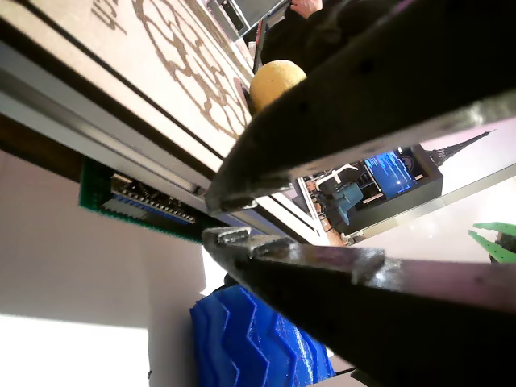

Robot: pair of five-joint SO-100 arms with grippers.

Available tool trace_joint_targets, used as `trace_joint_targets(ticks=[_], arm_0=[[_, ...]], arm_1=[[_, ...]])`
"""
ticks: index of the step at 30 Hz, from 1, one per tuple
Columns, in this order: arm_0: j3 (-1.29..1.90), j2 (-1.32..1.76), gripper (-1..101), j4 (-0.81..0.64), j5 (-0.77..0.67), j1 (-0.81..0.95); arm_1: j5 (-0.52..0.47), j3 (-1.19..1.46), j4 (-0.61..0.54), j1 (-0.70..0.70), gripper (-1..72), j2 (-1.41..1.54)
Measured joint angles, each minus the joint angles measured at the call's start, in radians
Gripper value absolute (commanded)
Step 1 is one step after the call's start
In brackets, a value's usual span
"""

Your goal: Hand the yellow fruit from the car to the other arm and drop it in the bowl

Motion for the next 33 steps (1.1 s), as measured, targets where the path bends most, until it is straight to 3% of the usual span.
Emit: trace_joint_targets(ticks=[16,33], arm_0=[[0.0,0.021,0,0.014,0.002,0.0],[0.0,0.021,0,0.014,0.002,0.0]], arm_1=[[-0.037,0.258,-0.052,0.124,0.1,0.314],[-0.037,0.439,-0.155,0.152,0.0,0.328]])
